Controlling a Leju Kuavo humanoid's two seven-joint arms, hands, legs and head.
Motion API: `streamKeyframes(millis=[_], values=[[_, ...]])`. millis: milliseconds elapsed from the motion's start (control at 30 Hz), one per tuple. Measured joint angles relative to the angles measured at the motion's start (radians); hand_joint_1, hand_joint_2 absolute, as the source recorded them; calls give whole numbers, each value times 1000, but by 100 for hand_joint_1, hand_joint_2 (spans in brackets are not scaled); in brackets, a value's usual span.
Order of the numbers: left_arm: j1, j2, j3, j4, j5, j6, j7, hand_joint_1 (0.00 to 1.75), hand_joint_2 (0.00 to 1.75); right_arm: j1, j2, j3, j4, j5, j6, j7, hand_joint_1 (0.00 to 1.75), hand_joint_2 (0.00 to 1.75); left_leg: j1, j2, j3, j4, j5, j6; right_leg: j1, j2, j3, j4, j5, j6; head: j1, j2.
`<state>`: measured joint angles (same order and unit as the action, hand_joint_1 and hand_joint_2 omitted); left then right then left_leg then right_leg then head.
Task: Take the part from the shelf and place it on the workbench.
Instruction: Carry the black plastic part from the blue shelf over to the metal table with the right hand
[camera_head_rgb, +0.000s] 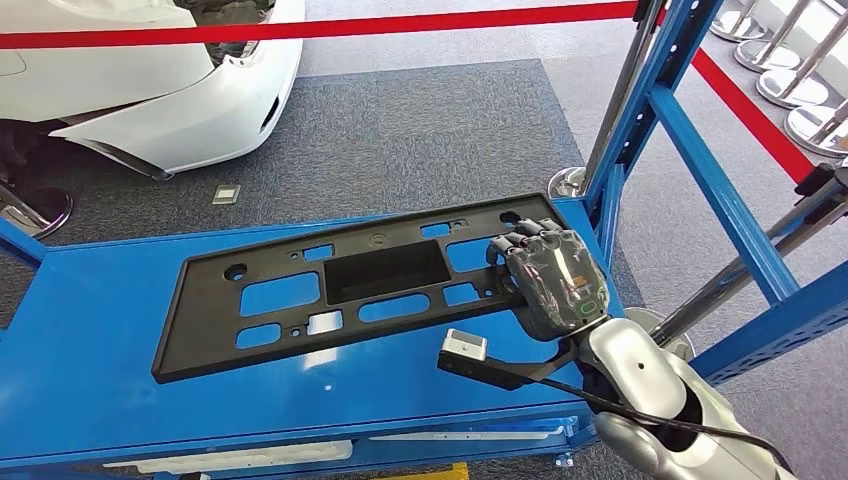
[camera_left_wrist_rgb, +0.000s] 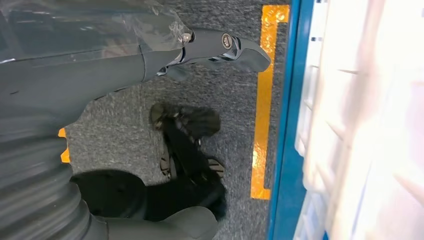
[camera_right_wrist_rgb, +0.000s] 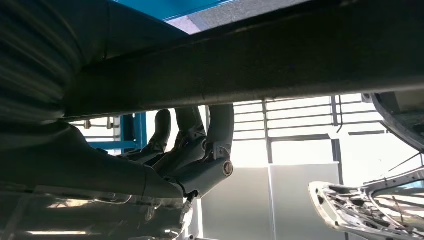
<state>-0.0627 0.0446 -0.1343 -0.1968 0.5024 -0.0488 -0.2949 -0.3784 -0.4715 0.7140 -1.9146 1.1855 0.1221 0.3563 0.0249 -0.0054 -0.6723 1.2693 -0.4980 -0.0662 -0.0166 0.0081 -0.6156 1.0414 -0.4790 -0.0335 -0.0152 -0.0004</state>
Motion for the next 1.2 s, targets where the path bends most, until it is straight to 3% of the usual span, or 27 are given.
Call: streamKeyframes(millis=[33, 67, 100, 167, 233, 367, 433, 500, 567, 600, 667, 733, 867, 900, 967, 1033, 1067, 1100, 1133, 1200], values=[[0, 0, 0, 0, 0, 0, 0, 0, 175, 1, 0, 0, 0, 0, 0, 0, 175, 175, -2, 0, -18, 47, -16, 3, 4, -1, -3, 0, 2, -2, -6, 0], [1, 0, 0, 0, 0, 0, 0, 0, 175, 1, 0, 0, 0, 0, 0, 1, 175, 175, -6, 0, -19, 56, -12, 8, 7, -1, -5, 0, 3, -5, -11, 0], [1, 0, 0, 0, 0, 0, 0, 0, 175, 1, 0, 0, 0, -1, 0, 1, 175, 175, -10, 0, 0, 28, 8, 16, 11, -1, -6, 0, 5, -6, -16, 0], [0, 1, -1, 0, 0, 0, 0, 0, 175, 2, 0, 0, 0, -1, -1, 3, 175, 175, -22, 0, 74, -109, 68, 40, 17, -1, -6, 0, 8, -8, -23, 0], [-2, 3, -2, 0, 0, 0, 0, 0, 175, 2, 0, 0, 0, -2, -2, 3, 175, 175, -33, 5, 123, -216, 102, 57, 19, -3, -9, 1, 12, -5, -24, 0], [-1, 3, -6, 0, 0, 0, 0, 0, 175, 2, -1, 0, -1, -2, -4, 5, 175, 175, -33, 10, 127, -259, 127, 65, 16, -8, -17, 3, 15, 16, -26, 0], [-2, 3, -8, 0, -1, 0, 0, 0, 175, 2, -2, -1, -2, -2, -5, 7, 175, 175, -27, 11, 126, -278, 145, 70, 16, -7, -41, 57, -29, 28, -18, 0], [-2, 3, -12, 0, -1, -1, 0, 0, 175, 4, -3, -2, -2, -2, -5, 8, 175, 175, -27, 11, 114, -279, 154, 73, 11, -6, -90, 181, -101, 36, -3, 0], [-2, 3, -15, 0, -1, -1, 0, 0, 175, 7, -4, -2, -2, -3, -5, 9, 175, 175, -26, 12, 101, -272, 158, 72, 6, -6, -115, 260, -129, 43, 7, 0], [-2, 3, -17, 0, -1, -1, 0, 0, 175, 8, -4, -2, -2, -3, -5, 9, 175, 175, -25, 12, 95, -266, 159, 71, 4, -7, -98, 242, -115, 45, 12, 0], [-2, 3, -19, 0, -1, -1, 0, 0, 175, 8, -4, -2, -2, -3, -5, 9, 175, 175, -24, 12, 86, -252, 157, 66, 1, -8, -22, 116, -64, 45, 21, 0], [-3, 3, -21, 0, -1, -1, 0, 0, 175, 8, -4, -2, -2, -3, -5, 9, 175, 175, -25, 12, 77, -238, 155, 57, 4, -8, 32, 13, -35, 36, 27, 0], [-3, 3, -23, 0, -1, -1, 0, 0, 175, 9, -5, -2, -3, -3, -6, 11, 175, 175, -25, 10, 67, -228, 156, 35, 6, -6, 30, -8, -21, 9, 22, 0], [-3, 3, -23, 0, -1, -1, 1, 0, 175, 9, -5, -2, -3, -3, -6, 11, 175, 175, -24, 9, 61, -211, 141, 29, 5, -7, 28, -12, -16, 2, 18, 0], [-3, 3, -24, 0, -2, -2, 2, 0, 175, 9, -5, -2, -3, -4, -7, 12, 175, 175, -20, 8, 28, -119, 73, 18, 3, -9, 22, -17, -6, -8, 7, 0], [-3, 3, -25, 0, -2, -3, 4, 0, 175, 10, -5, -2, -3, -6, -8, 13, 175, 175, -15, 8, -15, 5, 5, 11, 4, -9, 11, -15, 1, -11, -5, 0], [-3, 3, -25, 0, -2, -4, 5, 0, 175, 11, -5, -2, -3, -9, -9, 14, 175, 175, -14, 8, -21, 37, -6, 9, 4, -9, 6, -14, 4, -11, -9, 0], [-3, 3, -25, 0, -2, -4, 6, 0, 175, 12, -5, -2, -3, -11, -11, 14, 175, 175, -13, 8, -9, 32, 1, 9, 5, -9, 1, -14, 8, -10, -13, 0], [-3, 3, -25, 0, -2, -4, 6, 0, 175, 14, -5, -2, -3, -13, -13, 14, 175, 175, -13, 8, 22, -14, 25, 11, 5, -9, -2, -13, 11, -8, -17, 0], [-5, 3, -25, 0, -2, -4, 6, 0, 175, 15, -5, -3, -3, -17, -20, 14, 175, 175, -15, 7, 108, -160, 78, 20, 6, -8, -5, -12, 16, -3, -27, 0]])
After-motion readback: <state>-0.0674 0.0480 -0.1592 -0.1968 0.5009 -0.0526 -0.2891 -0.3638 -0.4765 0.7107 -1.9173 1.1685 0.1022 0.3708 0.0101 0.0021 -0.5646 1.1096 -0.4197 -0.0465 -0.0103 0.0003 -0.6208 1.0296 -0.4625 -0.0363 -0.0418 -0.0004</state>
